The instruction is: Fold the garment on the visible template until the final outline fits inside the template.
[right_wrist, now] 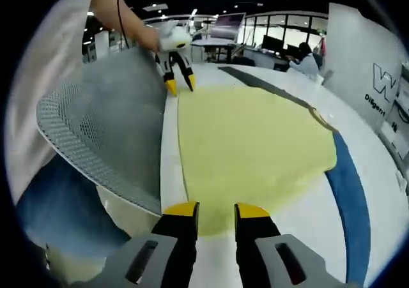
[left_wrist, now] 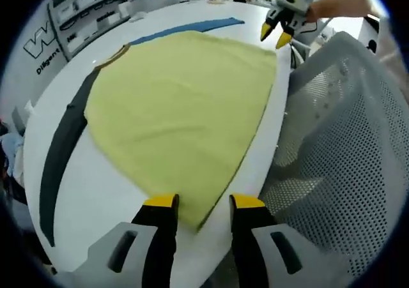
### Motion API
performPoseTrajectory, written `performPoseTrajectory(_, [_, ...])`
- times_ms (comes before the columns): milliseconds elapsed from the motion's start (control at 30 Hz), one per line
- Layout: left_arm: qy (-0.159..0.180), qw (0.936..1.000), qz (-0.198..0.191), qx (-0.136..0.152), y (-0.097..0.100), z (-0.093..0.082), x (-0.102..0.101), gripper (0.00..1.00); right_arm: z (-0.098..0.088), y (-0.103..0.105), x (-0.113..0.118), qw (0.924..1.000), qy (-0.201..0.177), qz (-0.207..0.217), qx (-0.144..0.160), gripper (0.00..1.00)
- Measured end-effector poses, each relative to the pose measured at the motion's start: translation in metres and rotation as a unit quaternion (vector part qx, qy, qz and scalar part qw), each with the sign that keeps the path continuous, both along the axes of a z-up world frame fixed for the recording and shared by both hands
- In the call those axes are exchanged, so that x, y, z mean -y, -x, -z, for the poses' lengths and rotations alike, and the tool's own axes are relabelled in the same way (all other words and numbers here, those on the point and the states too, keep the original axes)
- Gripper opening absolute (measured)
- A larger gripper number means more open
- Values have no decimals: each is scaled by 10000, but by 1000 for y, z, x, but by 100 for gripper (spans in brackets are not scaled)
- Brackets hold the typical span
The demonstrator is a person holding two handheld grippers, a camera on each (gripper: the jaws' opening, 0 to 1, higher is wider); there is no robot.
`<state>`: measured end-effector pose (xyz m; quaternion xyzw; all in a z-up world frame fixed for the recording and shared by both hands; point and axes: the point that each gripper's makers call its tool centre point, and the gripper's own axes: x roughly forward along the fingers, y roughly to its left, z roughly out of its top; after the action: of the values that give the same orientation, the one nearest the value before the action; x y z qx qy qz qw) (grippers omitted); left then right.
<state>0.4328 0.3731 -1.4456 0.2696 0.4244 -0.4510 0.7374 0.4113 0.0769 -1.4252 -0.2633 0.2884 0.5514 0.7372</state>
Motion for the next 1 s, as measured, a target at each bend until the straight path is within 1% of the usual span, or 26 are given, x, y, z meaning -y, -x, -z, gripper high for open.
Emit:
performPoseTrajectory(100, [-6,10000,46,31,-1,0,-1,26,5,4,2,9998,184,-93,17,18])
performPoseTrajectory(167, [-68,9999,137,51,0,0,-3,16,8,7,3,9996,253,-134,29,17])
performPoseTrajectory(200, [-132,9997,193,77,0,0,-6,11,14,6,12,9979,595,-213,159,16])
performPoseTrajectory(233, [-135,9996,202,136,-1,0,-7,9,17,7,14,9971,702,-234,161,15])
performPoseTrajectory(267, [-120,9997,179,97,-1,-1,-8,7,20,8,13,9976,646,-224,132,13])
performPoseTrajectory(333, [-115,9998,144,93,-2,-1,-10,5,22,9,13,9977,650,-171,103,14])
performPoseTrajectory(400, [-117,9998,137,84,-2,-1,-10,4,21,9,11,9976,648,-168,156,14])
performPoseTrajectory(467, [-125,9998,161,91,-2,-1,-10,3,21,8,9,9974,651,-195,224,11])
performPoseTrajectory(500, [-129,9997,178,97,-2,-1,-10,2,22,6,11,9968,739,-144,266,9])
performPoseTrajectory(533, [-140,9996,202,107,-2,-2,-10,2,21,2,10,9966,740,-126,338,5])
performPoseTrajectory(567, [-145,9996,212,105,-2,-2,-10,2,21,2,11,9964,787,-98,313,2])
performPoseTrajectory(600, [-150,9995,251,111,-2,-4,-11,2,19,2,10,9967,756,-99,287,0])
performPoseTrajectory(633, [-164,9994,287,125,-3,-5,-11,2,16,3,10,9966,761,-91,298,0])
performPoseTrajectory(667, [-186,9992,322,152,-3,-6,-13,2,7,1,8,9965,751,-62,351,0])
performPoseTrajectory(700, [-185,9988,347,289,-7,-11,-15,1,-2,2,0,9981,522,-30,331,0])
performPoseTrajectory(733, [-170,9990,288,304,-9,-13,-17,1,-18,3,-9,9991,186,-36,381,0])
performPoseTrajectory(767, [-67,9995,176,256,-10,-15,-19,1,-25,3,-11,9988,142,-64,454,0])
performPoseTrajectory(800, [-73,9995,220,204,-9,-13,-21,1,-31,6,-14,9990,77,-81,440,0])
performPoseTrajectory(833, [-257,9990,356,85,-3,-7,-27,1,-36,11,-19,9993,-86,-136,342,0])
performPoseTrajectory(867, [-339,9985,422,90,-2,-5,-29,1,-35,15,-20,9991,-86,-249,329,0])
performPoseTrajectory(900, [-330,9986,406,68,-2,-4,-30,1,-30,17,-19,9988,43,-338,357,0])
performPoseTrajectory(933, [-303,9988,382,68,-2,-5,-30,1,-21,18,-13,9984,275,-373,330,0])
performPoseTrajectory(967, [-247,9991,331,58,-3,-7,-29,1,-14,20,-10,9983,375,-362,262,0])
performPoseTrajectory(1000, [-249,9992,319,44,-3,-7,-29,1,-8,20,-11,9990,276,-311,157,0])
